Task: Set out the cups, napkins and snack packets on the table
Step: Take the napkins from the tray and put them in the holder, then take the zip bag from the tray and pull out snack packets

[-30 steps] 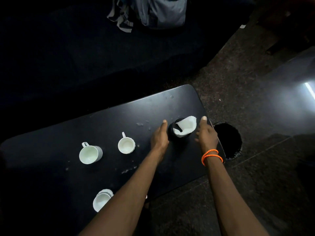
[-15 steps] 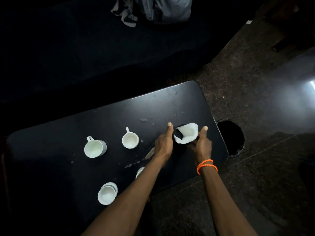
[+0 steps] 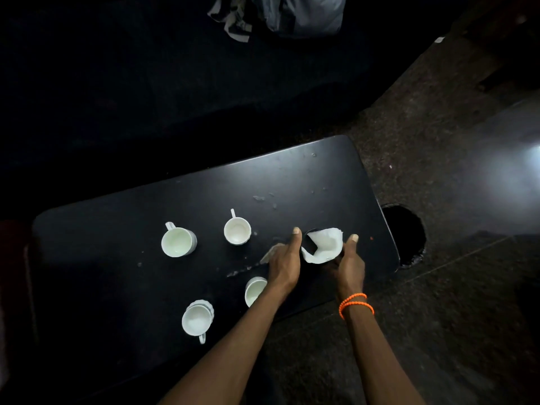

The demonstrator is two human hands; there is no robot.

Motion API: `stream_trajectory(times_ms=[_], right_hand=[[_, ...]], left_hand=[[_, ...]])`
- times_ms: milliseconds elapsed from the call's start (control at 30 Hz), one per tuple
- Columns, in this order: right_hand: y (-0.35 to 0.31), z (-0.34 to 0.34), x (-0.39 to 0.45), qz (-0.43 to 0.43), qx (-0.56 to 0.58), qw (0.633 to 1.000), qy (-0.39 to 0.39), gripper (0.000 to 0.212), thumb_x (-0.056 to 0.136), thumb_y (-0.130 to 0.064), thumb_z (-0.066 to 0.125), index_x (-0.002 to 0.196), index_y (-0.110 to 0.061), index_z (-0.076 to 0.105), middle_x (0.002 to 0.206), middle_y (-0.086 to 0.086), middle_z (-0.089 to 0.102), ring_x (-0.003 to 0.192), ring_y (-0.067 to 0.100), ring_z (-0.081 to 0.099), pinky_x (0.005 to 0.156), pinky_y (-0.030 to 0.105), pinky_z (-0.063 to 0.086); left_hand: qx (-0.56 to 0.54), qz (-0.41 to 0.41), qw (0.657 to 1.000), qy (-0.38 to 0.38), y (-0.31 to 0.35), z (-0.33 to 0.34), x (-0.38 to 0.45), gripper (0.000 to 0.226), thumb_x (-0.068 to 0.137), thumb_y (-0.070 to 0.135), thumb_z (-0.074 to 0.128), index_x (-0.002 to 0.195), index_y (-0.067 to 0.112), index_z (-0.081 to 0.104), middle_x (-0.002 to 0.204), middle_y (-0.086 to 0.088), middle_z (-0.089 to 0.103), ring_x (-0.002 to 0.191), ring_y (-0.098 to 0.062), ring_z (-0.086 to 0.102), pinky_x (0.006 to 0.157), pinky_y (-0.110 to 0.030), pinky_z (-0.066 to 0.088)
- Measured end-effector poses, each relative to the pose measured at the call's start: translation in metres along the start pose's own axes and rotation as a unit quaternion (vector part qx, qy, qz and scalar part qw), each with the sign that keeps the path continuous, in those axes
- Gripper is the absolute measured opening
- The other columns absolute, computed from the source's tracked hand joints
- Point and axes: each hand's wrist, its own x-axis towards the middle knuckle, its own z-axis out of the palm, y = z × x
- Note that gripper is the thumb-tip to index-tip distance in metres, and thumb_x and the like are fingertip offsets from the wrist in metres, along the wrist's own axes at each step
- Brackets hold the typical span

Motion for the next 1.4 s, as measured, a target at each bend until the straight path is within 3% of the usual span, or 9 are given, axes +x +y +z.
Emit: stream_trajectory(times_ms=[200, 300, 400, 467, 733, 1000, 1133, 1267, 1400], right_hand=[[-0.013, -0.002, -0.002, -0.046, -0.033, 0.998, 0.034, 0.064, 0.091, -0.074, 0.034, 0.095, -0.028, 0.078, 0.112, 0.004, 0.076, 0.107, 0.027, 0.070, 0.096, 0.049, 0.057], [-0.025, 0.002, -0.010, -0.114, -0.033, 0.987, 0.111, 0.067, 0.093, -0.069, 0.039, 0.106, -0.016, 0.078, 0.107, 0.004, 0.077, 0.105, 0.024, 0.070, 0.099, 0.043, 0.055], [-0.041, 0.015, -0.028, -0.250, -0.094, 0.954, 0.135, 0.052, 0.099, -0.055, 0.045, 0.100, -0.013, 0.075, 0.101, 0.008, 0.072, 0.105, 0.027, 0.065, 0.095, 0.037, 0.050], [-0.052, 0.024, -0.038, -0.343, -0.151, 0.919, 0.124, 0.047, 0.100, -0.050, 0.048, 0.113, -0.013, 0.072, 0.111, 0.011, 0.070, 0.108, 0.028, 0.063, 0.092, 0.033, 0.047], [-0.066, 0.150, -0.124, -0.497, -0.239, 0.834, -0.015, 0.042, 0.098, -0.041, 0.060, 0.119, -0.006, 0.070, 0.115, 0.014, 0.070, 0.110, 0.030, 0.064, 0.097, 0.052, 0.050], [-0.009, 0.306, -0.240, -0.542, -0.276, 0.770, -0.193, 0.034, 0.093, -0.033, 0.070, 0.112, -0.005, 0.073, 0.106, 0.010, 0.072, 0.099, 0.025, 0.067, 0.091, 0.045, 0.054], [0.025, 0.373, -0.304, -0.560, -0.299, 0.725, -0.267, 0.034, 0.093, -0.036, 0.071, 0.110, -0.006, 0.074, 0.107, 0.010, 0.073, 0.102, 0.027, 0.067, 0.091, 0.046, 0.054], [0.063, 0.433, -0.363, -0.571, -0.329, 0.669, -0.344, 0.036, 0.093, -0.039, 0.069, 0.110, -0.006, 0.074, 0.106, 0.011, 0.072, 0.103, 0.028, 0.066, 0.092, 0.043, 0.052], [0.100, 0.486, -0.410, -0.527, -0.381, 0.636, -0.417, 0.039, 0.093, -0.044, 0.068, 0.114, -0.011, 0.073, 0.109, 0.010, 0.071, 0.106, 0.024, 0.063, 0.092, 0.035, 0.049]], left_hand=[[0.010, -0.014, 1.000, 0.000, 0.003, -0.009, -0.005, 0.073, 0.082, 0.085, 0.033, 0.108, 0.029, 0.073, 0.125, 0.009, 0.068, 0.126, -0.016, 0.061, 0.113, -0.047, 0.046], [0.023, -0.010, 0.999, 0.026, 0.007, -0.025, -0.006, 0.087, 0.078, 0.088, 0.029, 0.124, 0.028, 0.072, 0.137, 0.002, 0.067, 0.130, -0.022, 0.060, 0.114, -0.047, 0.044], [0.037, 0.005, 0.998, 0.042, 0.015, -0.050, -0.010, 0.053, 0.090, 0.078, 0.036, 0.099, 0.043, 0.074, 0.118, 0.013, 0.075, 0.112, -0.024, 0.068, 0.102, -0.036, 0.049], [0.052, 0.017, 0.997, 0.063, 0.020, -0.068, -0.009, 0.041, 0.097, 0.065, 0.046, 0.115, 0.040, 0.073, 0.125, 0.016, 0.073, 0.121, -0.024, 0.064, 0.102, -0.030, 0.046], [0.011, 0.029, 0.985, 0.169, 0.037, -0.198, -0.022, 0.057, 0.101, 0.045, 0.056, 0.134, 0.000, 0.061, 0.139, -0.016, 0.064, 0.133, -0.031, 0.057, 0.114, -0.038, 0.041], [-0.091, 0.061, 0.950, 0.292, 0.029, -0.361, -0.069, 0.051, 0.100, 0.047, 0.057, 0.138, 0.014, 0.063, 0.138, -0.002, 0.067, 0.121, -0.010, 0.061, 0.097, -0.021, 0.040], [-0.116, 0.066, 0.922, 0.363, 0.015, -0.452, -0.093, 0.045, 0.100, 0.047, 0.056, 0.129, 0.014, 0.068, 0.126, -0.005, 0.072, 0.116, -0.024, 0.067, 0.103, -0.037, 0.051], [-0.134, 0.066, 0.887, 0.437, -0.007, -0.534, -0.118, 0.027, 0.101, 0.043, 0.056, 0.100, 0.021, 0.072, 0.094, 0.005, 0.073, 0.104, -0.023, 0.065, 0.083, -0.027, 0.041], [-0.167, 0.081, 0.857, 0.481, -0.035, -0.597, -0.140, 0.030, 0.102, 0.036, 0.056, 0.099, 0.013, 0.075, 0.101, -0.006, 0.077, 0.107, -0.030, 0.067, 0.089, -0.037, 0.048]])
